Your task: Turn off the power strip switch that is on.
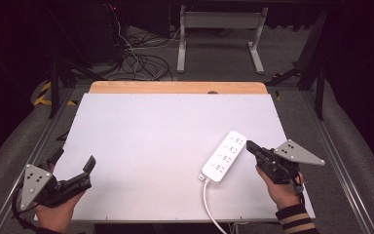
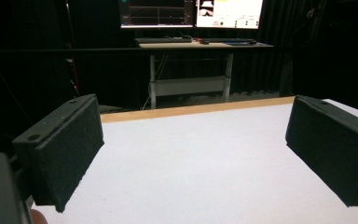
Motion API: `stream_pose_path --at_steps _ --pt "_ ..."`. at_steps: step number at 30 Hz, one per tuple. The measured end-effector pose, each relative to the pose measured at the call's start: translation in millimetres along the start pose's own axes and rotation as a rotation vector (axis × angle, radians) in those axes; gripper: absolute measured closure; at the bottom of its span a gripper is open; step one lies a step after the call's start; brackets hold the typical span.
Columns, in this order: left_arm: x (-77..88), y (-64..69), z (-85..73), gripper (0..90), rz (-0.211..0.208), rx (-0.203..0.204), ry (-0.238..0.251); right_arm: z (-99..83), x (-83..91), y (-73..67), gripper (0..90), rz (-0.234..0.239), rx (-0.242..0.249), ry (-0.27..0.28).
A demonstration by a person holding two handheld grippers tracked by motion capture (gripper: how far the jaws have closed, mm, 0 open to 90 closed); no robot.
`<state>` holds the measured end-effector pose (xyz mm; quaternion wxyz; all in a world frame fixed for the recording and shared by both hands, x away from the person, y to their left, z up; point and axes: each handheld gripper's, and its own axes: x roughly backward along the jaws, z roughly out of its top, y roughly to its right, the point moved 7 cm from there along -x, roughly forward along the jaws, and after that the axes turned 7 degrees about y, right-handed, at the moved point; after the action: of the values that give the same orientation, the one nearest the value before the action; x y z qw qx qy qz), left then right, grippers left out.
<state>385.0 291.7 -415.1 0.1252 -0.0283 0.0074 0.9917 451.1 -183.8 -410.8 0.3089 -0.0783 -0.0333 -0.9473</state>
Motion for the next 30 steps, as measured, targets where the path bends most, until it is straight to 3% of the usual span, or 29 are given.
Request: stream_pose_path --at_steps 15,17,18,20,22,27,30 --pt "13.7 -7.6 -0.6 4.6 0.024 -0.013 -0.008 -16.9 -39.5 -24.3 90.0 0.092 0.024 -0.121" --pt "16.2 -9.1 -0.6 4.6 0.030 -0.014 -0.009 -22.9 -46.1 -29.6 90.0 0.110 0.030 -0.153" --pt "17.7 -9.8 -0.8 4.6 0.033 -0.015 -0.010 -30.9 -53.3 -34.9 90.0 0.126 0.051 -0.195" --pt "20.6 -11.2 -0.8 4.6 0.040 -0.018 -0.012 -34.3 -56.3 -36.8 90.0 0.131 0.058 -0.213" --pt "23.8 -13.0 -0.5 4.6 0.048 -0.021 -0.012 -49.0 -67.5 -42.5 90.0 0.157 0.064 -0.280" --pt "30.1 -17.4 -0.8 4.6 0.061 -0.009 -0.014 -65.7 -77.6 -41.7 90.0 0.161 0.053 -0.353" --pt "32.3 -19.6 -1.0 4.6 0.066 -0.006 -0.015 -67.6 -80.0 -43.8 90.0 0.168 0.064 -0.364"
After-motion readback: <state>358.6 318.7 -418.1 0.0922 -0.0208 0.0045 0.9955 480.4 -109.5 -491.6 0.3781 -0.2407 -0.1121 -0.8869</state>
